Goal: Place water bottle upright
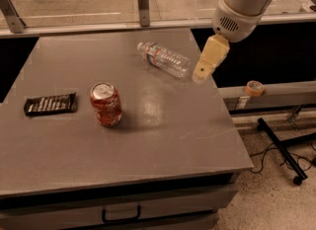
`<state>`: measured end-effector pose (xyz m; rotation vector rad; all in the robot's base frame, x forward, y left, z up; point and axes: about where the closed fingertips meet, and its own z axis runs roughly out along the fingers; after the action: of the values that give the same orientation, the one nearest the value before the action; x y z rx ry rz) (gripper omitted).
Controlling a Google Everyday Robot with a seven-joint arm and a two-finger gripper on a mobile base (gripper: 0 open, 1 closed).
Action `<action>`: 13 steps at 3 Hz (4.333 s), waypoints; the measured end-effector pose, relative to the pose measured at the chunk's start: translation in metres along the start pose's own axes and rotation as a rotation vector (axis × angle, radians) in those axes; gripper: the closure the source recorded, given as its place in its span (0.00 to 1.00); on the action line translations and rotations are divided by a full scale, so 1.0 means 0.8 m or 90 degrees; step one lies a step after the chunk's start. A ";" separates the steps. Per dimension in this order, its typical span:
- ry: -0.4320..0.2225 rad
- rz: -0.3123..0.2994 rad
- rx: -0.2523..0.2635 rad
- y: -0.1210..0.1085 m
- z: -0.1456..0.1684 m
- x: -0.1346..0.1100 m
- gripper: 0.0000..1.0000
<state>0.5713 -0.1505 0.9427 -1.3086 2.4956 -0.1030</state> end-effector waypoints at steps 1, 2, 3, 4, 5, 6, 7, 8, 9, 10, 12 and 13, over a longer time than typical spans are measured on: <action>-0.013 0.086 -0.020 -0.026 0.039 -0.036 0.00; -0.013 0.086 -0.020 -0.026 0.039 -0.036 0.00; 0.003 0.102 -0.013 -0.033 0.072 -0.055 0.00; 0.016 0.109 -0.011 -0.039 0.108 -0.083 0.00; 0.019 0.095 -0.020 -0.039 0.133 -0.118 0.00; 0.021 0.075 -0.035 -0.032 0.148 -0.149 0.00; 0.028 0.053 -0.050 -0.019 0.168 -0.175 0.18; 0.039 0.037 -0.058 -0.010 0.184 -0.189 0.40; 0.048 0.011 -0.051 -0.002 0.189 -0.200 0.65; 0.034 -0.033 -0.056 0.010 0.162 -0.203 0.87; -0.192 -0.134 -0.171 0.042 0.099 -0.207 1.00; -0.364 -0.161 -0.256 0.050 0.088 -0.202 1.00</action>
Offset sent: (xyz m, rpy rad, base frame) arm 0.0346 0.0120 -0.0146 0.0604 0.0199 -0.0923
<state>0.6472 0.0097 0.9072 -1.5308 1.9108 0.6531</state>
